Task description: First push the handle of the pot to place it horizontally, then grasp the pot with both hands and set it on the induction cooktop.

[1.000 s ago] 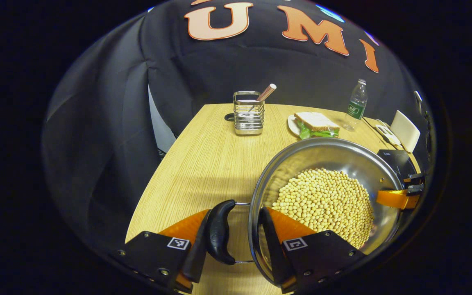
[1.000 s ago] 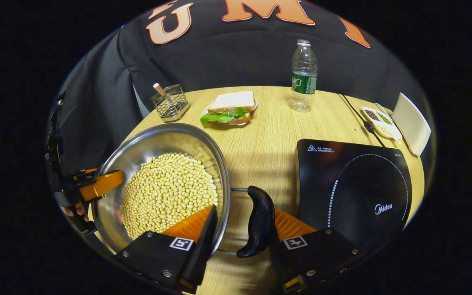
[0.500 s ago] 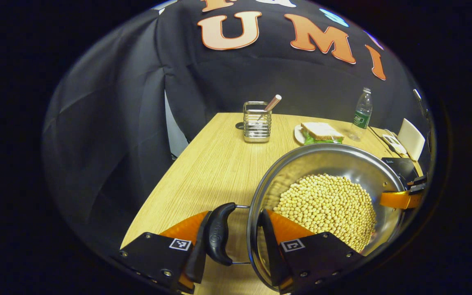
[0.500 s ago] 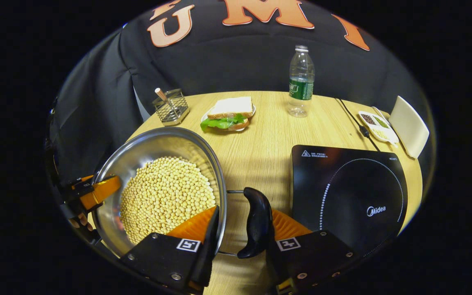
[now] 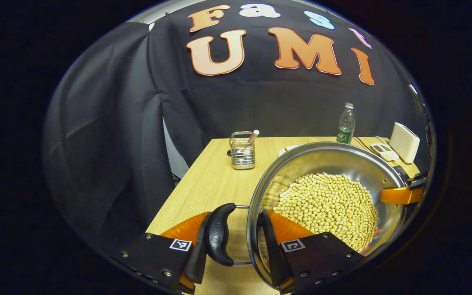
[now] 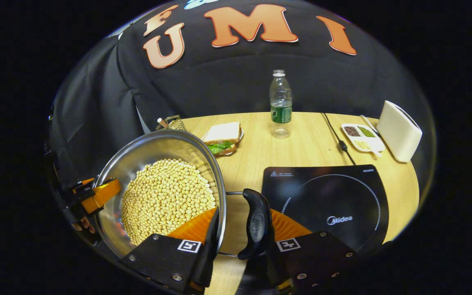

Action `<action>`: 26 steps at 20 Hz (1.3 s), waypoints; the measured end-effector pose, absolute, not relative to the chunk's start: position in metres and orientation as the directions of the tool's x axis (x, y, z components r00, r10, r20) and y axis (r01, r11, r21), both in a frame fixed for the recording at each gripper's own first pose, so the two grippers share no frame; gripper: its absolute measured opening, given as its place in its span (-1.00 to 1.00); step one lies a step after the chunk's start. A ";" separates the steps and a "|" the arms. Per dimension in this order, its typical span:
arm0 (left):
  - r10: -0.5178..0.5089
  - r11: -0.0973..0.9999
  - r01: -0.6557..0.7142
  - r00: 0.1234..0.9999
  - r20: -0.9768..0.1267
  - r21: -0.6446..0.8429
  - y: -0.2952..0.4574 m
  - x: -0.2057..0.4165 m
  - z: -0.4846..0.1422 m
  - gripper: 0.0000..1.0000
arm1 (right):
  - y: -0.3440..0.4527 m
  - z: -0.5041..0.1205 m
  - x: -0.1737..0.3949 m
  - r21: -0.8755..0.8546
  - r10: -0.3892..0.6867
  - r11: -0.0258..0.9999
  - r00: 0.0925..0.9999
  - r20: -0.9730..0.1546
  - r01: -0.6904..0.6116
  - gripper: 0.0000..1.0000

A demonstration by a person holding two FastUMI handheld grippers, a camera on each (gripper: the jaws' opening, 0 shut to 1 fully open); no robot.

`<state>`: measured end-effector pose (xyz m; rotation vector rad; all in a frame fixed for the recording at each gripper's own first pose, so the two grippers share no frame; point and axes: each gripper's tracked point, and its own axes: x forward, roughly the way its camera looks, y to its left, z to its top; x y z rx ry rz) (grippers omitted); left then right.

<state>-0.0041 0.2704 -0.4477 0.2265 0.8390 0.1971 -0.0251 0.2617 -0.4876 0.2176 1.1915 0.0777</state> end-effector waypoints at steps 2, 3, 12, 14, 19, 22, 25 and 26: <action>0.243 0.961 -0.064 0.659 -0.712 0.269 0.269 -0.002 -0.457 0.27 | 0.240 -0.481 -0.023 0.201 0.161 0.977 0.387 -0.908 0.065 0.05; 0.234 0.962 -0.053 0.662 -0.712 0.268 0.269 -0.002 -0.459 0.27 | 0.229 -0.479 -0.024 0.199 0.154 0.977 0.392 -0.907 0.075 0.05; 0.153 0.972 0.026 0.683 -0.715 0.232 0.270 0.006 -0.463 0.27 | 0.128 -0.472 -0.029 0.153 0.081 0.978 0.421 -0.904 0.140 0.05; 0.134 0.973 0.048 0.681 -0.720 0.226 0.268 0.008 -0.466 0.27 | 0.106 -0.474 -0.032 0.143 0.066 0.977 0.415 -0.908 0.159 0.04; 0.094 0.971 0.100 0.680 -0.727 0.218 0.268 0.015 -0.472 0.27 | 0.054 -0.481 -0.037 0.118 0.024 0.971 0.405 -0.914 0.210 0.05; 0.069 0.970 0.125 0.677 -0.733 0.207 0.266 0.017 -0.478 0.27 | 0.029 -0.483 -0.039 0.103 -0.001 0.966 0.402 -0.916 0.237 0.05; 0.050 0.969 0.146 0.673 -0.738 0.199 0.264 0.018 -0.480 0.27 | 0.006 -0.486 -0.043 0.091 -0.019 0.962 0.395 -0.918 0.259 0.05; 0.045 0.968 0.153 0.670 -0.741 0.197 0.264 0.019 -0.480 0.27 | 0.000 -0.487 -0.044 0.089 -0.024 0.959 0.391 -0.920 0.269 0.05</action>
